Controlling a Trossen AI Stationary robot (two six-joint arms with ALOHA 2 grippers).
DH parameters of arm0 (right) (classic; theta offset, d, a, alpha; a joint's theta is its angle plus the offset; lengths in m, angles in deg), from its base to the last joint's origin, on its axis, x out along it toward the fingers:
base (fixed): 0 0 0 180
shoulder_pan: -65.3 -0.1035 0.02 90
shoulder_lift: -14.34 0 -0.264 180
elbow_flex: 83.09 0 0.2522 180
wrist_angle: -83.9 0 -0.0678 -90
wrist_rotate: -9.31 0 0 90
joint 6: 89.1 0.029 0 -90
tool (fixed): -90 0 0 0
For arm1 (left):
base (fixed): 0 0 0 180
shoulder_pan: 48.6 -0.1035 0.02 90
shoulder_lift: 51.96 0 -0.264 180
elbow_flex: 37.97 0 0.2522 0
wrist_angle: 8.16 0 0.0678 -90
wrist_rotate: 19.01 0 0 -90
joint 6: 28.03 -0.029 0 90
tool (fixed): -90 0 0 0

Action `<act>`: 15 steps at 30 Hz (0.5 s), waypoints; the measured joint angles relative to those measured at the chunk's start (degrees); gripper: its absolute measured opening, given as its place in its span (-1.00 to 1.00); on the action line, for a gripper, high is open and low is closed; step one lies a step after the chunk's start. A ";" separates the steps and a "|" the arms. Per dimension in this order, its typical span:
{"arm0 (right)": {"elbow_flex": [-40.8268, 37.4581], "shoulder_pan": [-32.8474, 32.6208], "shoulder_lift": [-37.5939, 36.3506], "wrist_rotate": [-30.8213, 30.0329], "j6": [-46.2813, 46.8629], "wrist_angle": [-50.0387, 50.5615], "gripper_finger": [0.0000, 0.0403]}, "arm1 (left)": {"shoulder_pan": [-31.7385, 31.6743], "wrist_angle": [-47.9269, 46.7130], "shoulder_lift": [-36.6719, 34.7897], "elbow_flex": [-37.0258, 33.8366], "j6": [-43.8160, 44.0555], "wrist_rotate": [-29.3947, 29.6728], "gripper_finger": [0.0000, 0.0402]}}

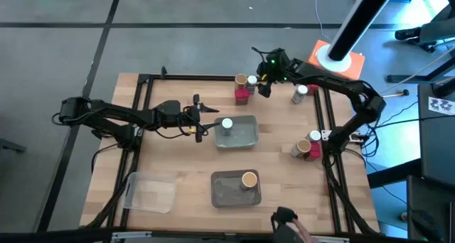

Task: Sort spices by type
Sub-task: Put the top left white seasoning bottle into the gray bin aligned with the other white seasoning bottle

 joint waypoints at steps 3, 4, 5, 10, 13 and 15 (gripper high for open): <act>0.00 1.69 3.21 1.32 -2.62 -3.17 0.83 | 0.00 0.14 0.01 0.00 -0.74 0.23 0.08; 0.00 2.25 4.15 2.36 -3.29 -3.79 0.83 | 0.00 0.12 0.01 0.00 -1.13 0.25 0.08; -0.01 2.75 5.00 3.69 -3.93 -4.22 0.83 | 0.00 0.11 0.01 0.00 -1.18 0.25 0.08; -0.01 3.87 7.79 10.22 -4.62 -6.15 0.83 | 0.00 0.16 0.01 0.00 -1.42 0.27 0.08; -0.01 3.83 8.88 11.05 -4.67 -7.47 0.83 | -0.04 0.42 0.01 0.00 -2.48 0.29 0.08; 0.01 3.78 9.84 11.18 -4.84 -8.93 0.83 | -0.06 1.08 0.01 0.00 -2.66 0.29 0.08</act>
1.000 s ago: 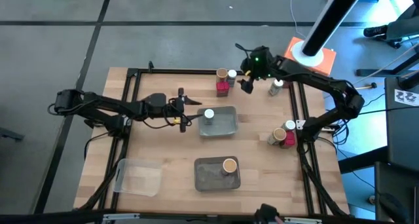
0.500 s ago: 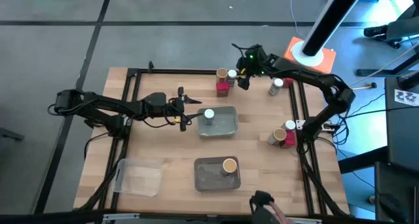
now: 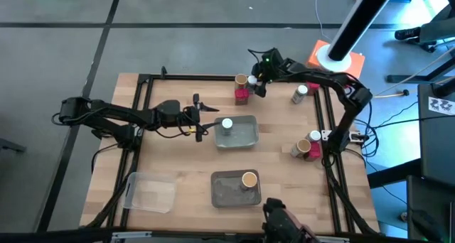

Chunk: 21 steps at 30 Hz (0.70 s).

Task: Sort spices by type
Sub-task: Put the top left white seasoning bottle into the gray bin aligned with the other white seasoning bottle

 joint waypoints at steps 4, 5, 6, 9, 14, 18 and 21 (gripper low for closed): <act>0.00 0.04 2.38 -0.84 -0.19 -2.28 0.83 | -0.26 0.40 0.00 0.00 0.01 0.02 0.08; 0.00 0.04 2.79 -1.17 -0.61 -2.50 0.83 | -0.31 0.29 0.00 0.00 0.02 0.02 0.08; 0.00 0.04 3.15 -1.37 -0.91 -2.57 0.83 | -0.31 0.27 0.00 0.00 0.02 0.02 0.08; 0.00 0.04 4.08 -1.66 -1.05 -2.53 0.83 | -0.29 0.31 0.00 0.00 0.02 0.02 0.08; 0.00 -0.11 4.13 -1.66 -1.13 -2.85 0.72 | -0.29 0.31 0.00 0.00 -0.15 0.00 0.08; 0.00 -0.11 4.13 -1.66 -1.28 -2.96 0.49 | -0.29 0.31 0.00 0.00 -0.15 0.00 0.08; 0.00 -0.11 4.13 -1.64 -1.33 -3.02 0.30 | -0.29 0.19 0.00 0.00 -0.15 0.00 0.08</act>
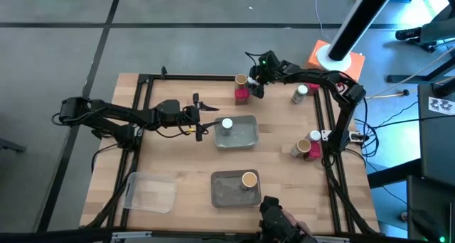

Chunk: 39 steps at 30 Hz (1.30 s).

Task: Sort spices by type
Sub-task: Put the top left white seasoning bottle into the gray bin aligned with the other white seasoning bottle

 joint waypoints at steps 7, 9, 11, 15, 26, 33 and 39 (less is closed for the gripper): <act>0.00 -0.06 -0.09 0.24 0.07 -0.03 0.03 | 0.00 -0.12 0.00 0.00 0.02 0.00 0.08; 0.00 -0.07 -0.27 -0.19 0.08 0.17 0.03 | 0.00 -0.12 0.00 0.00 0.00 0.00 0.08; -0.02 -0.07 -0.76 -2.06 0.06 0.75 0.04 | 0.00 -0.12 0.00 0.00 0.09 -0.02 0.08; -0.04 -0.05 -2.69 -4.19 0.10 2.21 0.05 | 0.00 0.20 0.00 0.00 0.34 -0.01 0.08; -0.04 -2.21 -12.52 -4.39 1.81 9.44 0.05 | 0.00 0.33 0.00 0.00 -0.34 -0.02 0.08; -0.04 -7.30 -19.03 -4.50 4.06 11.59 0.03 | 0.00 0.34 0.00 0.00 -0.42 -0.02 0.08; -0.04 -12.42 -22.50 -4.22 7.27 13.83 0.05 | 0.00 0.19 0.00 0.00 -0.42 -0.02 0.08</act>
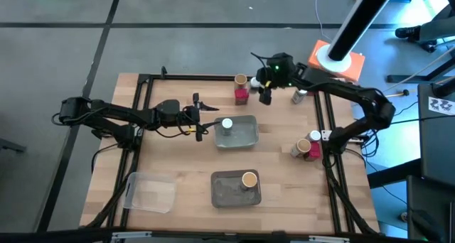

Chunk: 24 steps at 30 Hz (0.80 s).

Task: Sort spices by type
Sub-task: Put the top left white seasoning bottle into the gray bin aligned with the other white seasoning bottle

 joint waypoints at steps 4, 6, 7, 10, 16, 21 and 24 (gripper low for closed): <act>0.00 -3.47 -0.80 1.73 2.09 0.42 0.04 | 0.00 -0.05 0.00 0.00 0.00 0.00 0.08; 0.00 -5.09 -0.80 2.89 3.16 0.68 0.03 | 0.00 -0.05 0.00 0.00 0.00 0.00 0.08; 0.00 -5.83 -0.80 3.20 3.65 0.75 0.03 | 0.00 -0.08 0.00 0.00 0.00 0.00 0.08; 0.00 -7.99 -0.80 3.63 5.01 1.22 0.04 | 0.00 -0.18 0.00 0.00 0.13 0.00 0.08; 0.00 -12.04 -0.80 4.21 7.06 1.39 0.04 | 0.00 -0.21 0.00 0.00 0.17 0.00 0.08; 0.00 -14.99 -0.56 4.24 8.57 1.38 0.04 | 0.00 -0.21 0.00 0.00 0.17 0.00 0.08; 0.00 -16.47 -0.26 4.22 9.39 1.43 0.04 | 0.00 -0.21 0.00 0.00 0.17 0.00 0.08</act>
